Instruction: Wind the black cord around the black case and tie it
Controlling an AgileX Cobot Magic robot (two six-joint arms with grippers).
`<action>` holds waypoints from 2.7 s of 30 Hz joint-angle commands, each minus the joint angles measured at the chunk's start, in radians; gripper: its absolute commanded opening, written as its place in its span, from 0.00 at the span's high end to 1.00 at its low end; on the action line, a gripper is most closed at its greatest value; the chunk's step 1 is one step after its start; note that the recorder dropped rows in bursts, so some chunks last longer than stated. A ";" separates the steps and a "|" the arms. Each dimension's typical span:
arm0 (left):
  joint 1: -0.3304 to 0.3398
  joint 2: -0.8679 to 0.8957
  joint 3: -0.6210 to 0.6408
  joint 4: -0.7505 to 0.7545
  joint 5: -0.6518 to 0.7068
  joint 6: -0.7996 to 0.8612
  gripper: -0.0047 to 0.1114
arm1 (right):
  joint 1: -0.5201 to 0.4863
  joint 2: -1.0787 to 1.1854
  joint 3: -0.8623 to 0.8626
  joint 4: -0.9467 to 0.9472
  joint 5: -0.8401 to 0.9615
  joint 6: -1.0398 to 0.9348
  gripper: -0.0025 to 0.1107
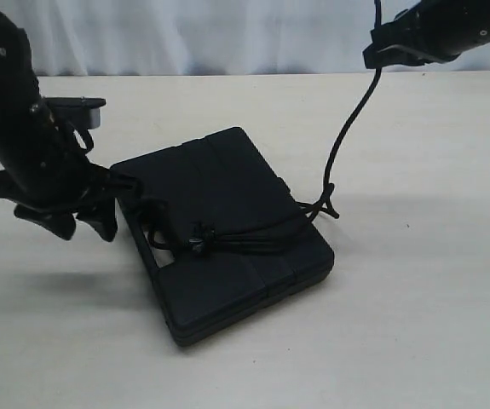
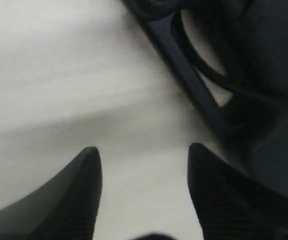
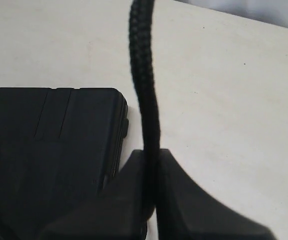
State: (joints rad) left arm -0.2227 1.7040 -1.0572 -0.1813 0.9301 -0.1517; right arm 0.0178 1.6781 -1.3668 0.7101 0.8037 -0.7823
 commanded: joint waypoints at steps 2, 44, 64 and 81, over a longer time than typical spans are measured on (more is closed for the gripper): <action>0.001 -0.006 0.148 -0.112 -0.374 -0.063 0.53 | -0.005 -0.003 -0.002 -0.001 0.027 0.010 0.94; 0.153 0.006 0.170 -0.170 -0.555 0.052 0.96 | -0.590 -0.004 0.171 0.163 0.017 -0.052 0.94; 0.153 0.014 0.170 -0.172 -0.548 0.076 0.96 | -0.671 0.080 0.204 0.109 0.042 -0.073 0.44; 0.153 0.014 0.170 -0.171 -0.487 0.105 0.96 | 0.311 0.167 0.177 -0.443 -0.181 -0.480 0.62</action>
State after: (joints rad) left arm -0.0707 1.7298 -0.8802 -0.3460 0.4344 -0.0585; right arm 0.2603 1.8116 -1.1897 0.3292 0.7429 -1.2993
